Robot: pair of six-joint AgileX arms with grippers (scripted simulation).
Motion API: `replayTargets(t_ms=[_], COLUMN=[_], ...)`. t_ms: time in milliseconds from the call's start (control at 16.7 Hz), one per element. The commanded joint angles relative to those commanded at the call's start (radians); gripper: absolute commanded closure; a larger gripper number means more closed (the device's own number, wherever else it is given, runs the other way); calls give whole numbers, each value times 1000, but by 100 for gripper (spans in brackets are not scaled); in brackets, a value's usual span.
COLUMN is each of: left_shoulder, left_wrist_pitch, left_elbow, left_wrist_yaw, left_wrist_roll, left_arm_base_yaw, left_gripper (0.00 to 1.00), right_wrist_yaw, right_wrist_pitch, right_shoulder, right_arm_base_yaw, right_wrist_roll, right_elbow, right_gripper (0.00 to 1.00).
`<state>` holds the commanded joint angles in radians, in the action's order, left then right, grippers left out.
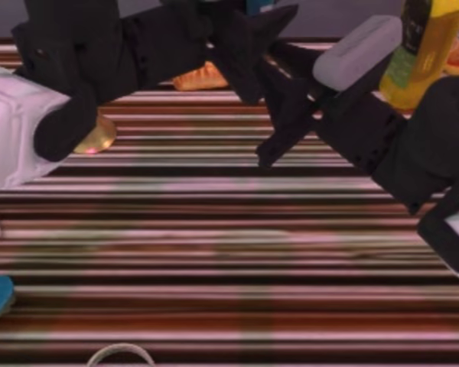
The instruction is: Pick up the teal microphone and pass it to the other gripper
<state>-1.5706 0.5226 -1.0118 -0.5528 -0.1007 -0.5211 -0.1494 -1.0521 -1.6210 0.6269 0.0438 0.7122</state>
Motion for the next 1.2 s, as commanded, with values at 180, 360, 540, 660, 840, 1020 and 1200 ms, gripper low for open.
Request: replayTargets(t_ms=[180,360,540,660,840,1020,1200], left_shoulder=[0,0,0,0,0,0,0], left_wrist_pitch=[0,0,0,0,0,0,0], left_elbow=[0,0,0,0,0,0,0], left_wrist_yaw=[0,0,0,0,0,0,0], left_wrist_roll=[0,0,0,0,0,0,0], left_arm_base_yaw=[0,0,0,0,0,0,0], left_gripper=[100,100,100,100,100,100,100], right_wrist_yaw=[0,0,0,0,0,0,0], right_wrist_pitch=[0,0,0,0,0,0,0], right_shoulder=[0,0,0,0,0,0,0], right_arm_base_yaw=[0,0,0,0,0,0,0], right_wrist_roll=[0,0,0,0,0,0,0], right_elbow=[0,0,0,0,0,0,0], right_gripper=[100,100,92,77,55,32,10])
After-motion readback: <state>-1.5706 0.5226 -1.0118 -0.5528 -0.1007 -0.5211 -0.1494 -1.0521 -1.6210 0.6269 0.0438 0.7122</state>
